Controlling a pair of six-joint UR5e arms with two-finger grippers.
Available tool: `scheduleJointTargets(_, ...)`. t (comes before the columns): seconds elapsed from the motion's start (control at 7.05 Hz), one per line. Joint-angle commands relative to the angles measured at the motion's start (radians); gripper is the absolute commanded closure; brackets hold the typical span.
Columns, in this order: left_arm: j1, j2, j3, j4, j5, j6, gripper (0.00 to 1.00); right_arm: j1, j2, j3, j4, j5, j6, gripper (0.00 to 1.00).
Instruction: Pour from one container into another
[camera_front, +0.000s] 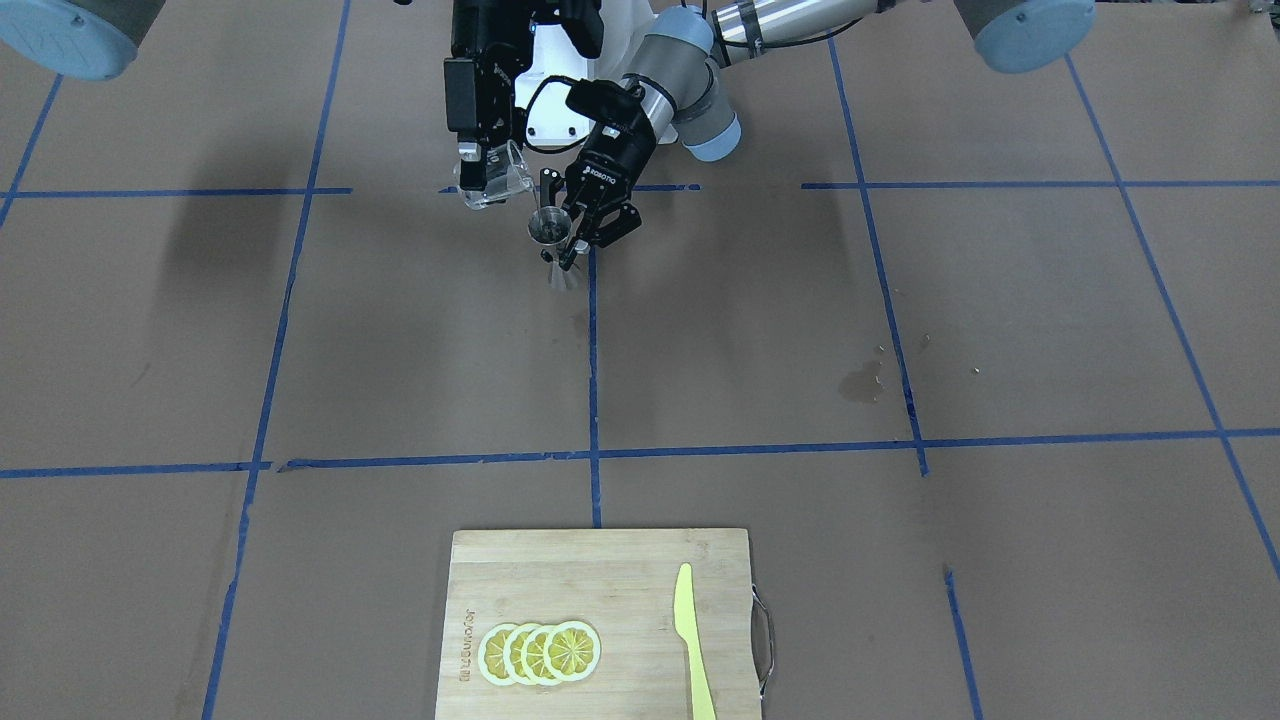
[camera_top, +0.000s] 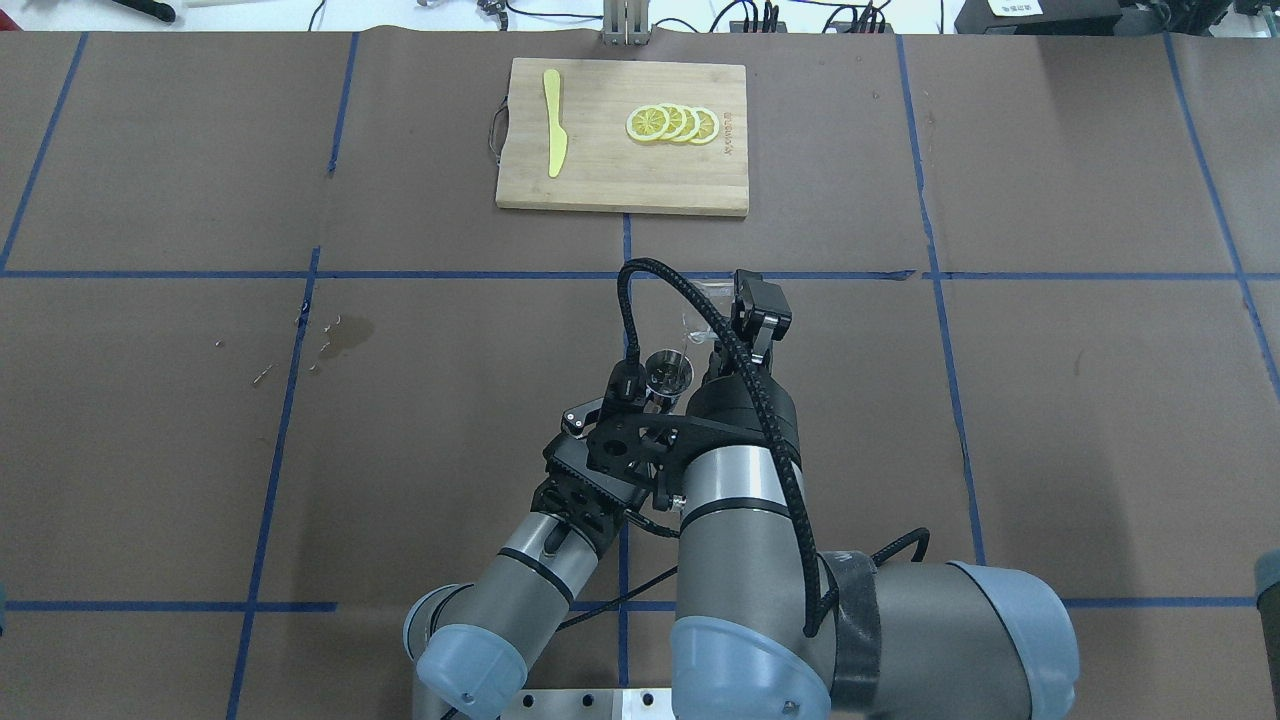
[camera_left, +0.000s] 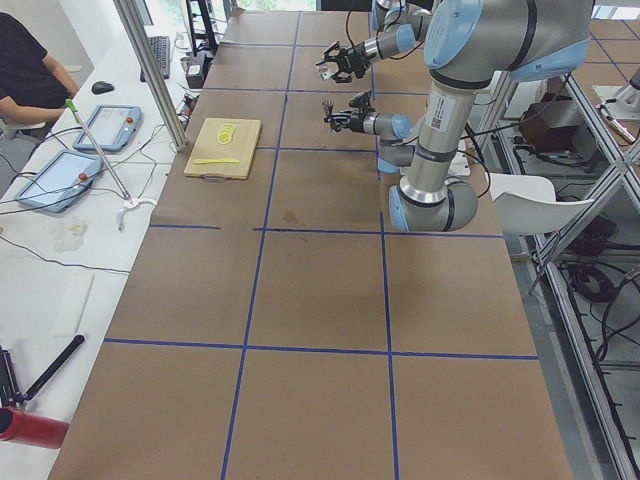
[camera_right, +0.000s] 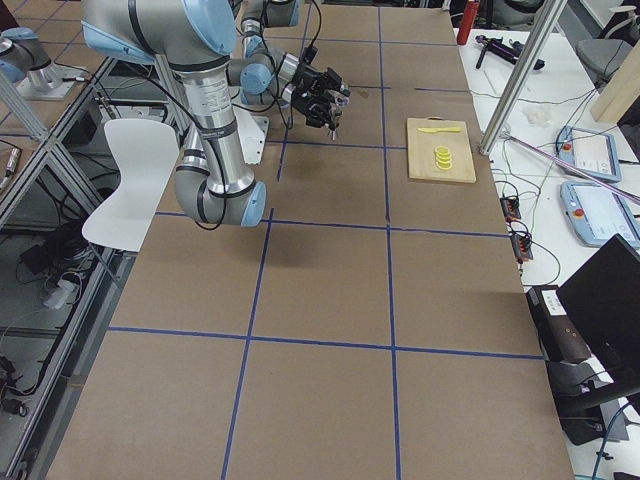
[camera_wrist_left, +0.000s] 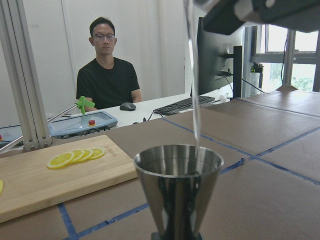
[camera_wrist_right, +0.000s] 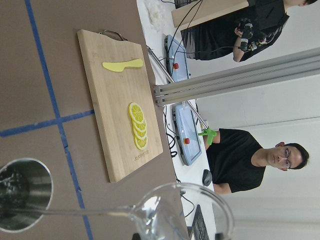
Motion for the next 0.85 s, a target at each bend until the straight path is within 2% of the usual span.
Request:
scheduleJointTargets(0.0, -0.001, 0.0, 0.0, 0.0, 0.0, 0.0, 1.0, 0.0, 0.01, -0.001, -0.003, -0.001, -0.042, 1.0)
scheduleJointTargets(0.71, -0.001, 0.0, -0.002, 0.0, 0.0, 0.0, 1.0, 0.0, 0.01, -0.001, -0.003, -0.004, -0.066, 1.0)
